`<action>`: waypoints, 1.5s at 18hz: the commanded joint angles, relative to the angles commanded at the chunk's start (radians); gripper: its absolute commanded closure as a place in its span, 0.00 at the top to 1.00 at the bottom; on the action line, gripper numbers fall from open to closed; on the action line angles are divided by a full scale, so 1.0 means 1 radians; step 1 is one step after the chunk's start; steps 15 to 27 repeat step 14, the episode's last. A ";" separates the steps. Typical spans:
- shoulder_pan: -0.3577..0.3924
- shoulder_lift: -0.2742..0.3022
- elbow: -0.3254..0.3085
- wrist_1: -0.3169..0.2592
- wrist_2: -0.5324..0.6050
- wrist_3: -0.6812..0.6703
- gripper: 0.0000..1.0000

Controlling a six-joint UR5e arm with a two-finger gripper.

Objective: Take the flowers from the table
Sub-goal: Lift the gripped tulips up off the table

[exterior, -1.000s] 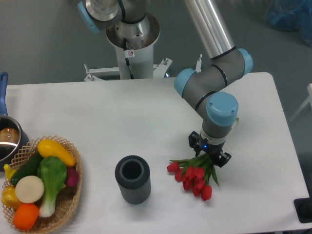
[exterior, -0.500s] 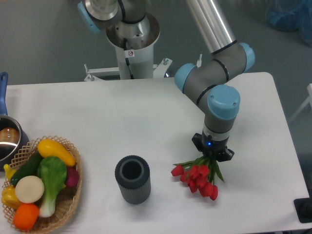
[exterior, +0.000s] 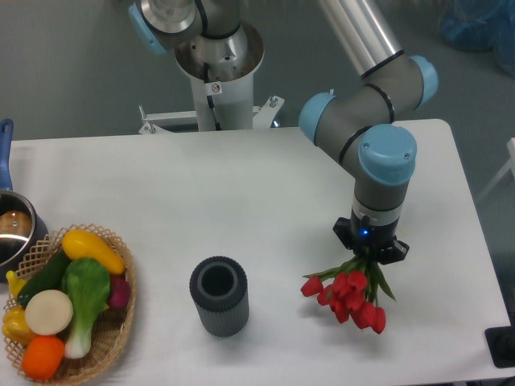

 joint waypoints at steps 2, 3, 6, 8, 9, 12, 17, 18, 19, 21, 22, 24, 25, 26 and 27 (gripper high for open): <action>-0.002 -0.002 0.038 -0.046 0.000 0.003 0.00; -0.002 -0.003 0.054 -0.060 0.002 0.005 0.00; -0.002 -0.005 0.068 -0.068 0.017 0.009 0.00; 0.003 -0.003 0.083 -0.078 0.018 0.020 0.00; 0.017 -0.002 0.094 -0.095 0.023 0.047 0.00; 0.043 0.003 0.118 -0.170 0.025 0.118 0.00; 0.049 0.003 0.121 -0.177 0.032 0.121 0.00; 0.049 0.003 0.121 -0.177 0.032 0.121 0.00; 0.049 0.003 0.121 -0.177 0.032 0.121 0.00; 0.049 0.003 0.121 -0.177 0.032 0.121 0.00; 0.049 0.003 0.121 -0.177 0.032 0.121 0.00; 0.049 0.003 0.121 -0.177 0.032 0.121 0.00; 0.049 0.003 0.121 -0.177 0.032 0.121 0.00; 0.049 0.003 0.121 -0.177 0.032 0.121 0.00; 0.049 0.003 0.121 -0.177 0.032 0.121 0.00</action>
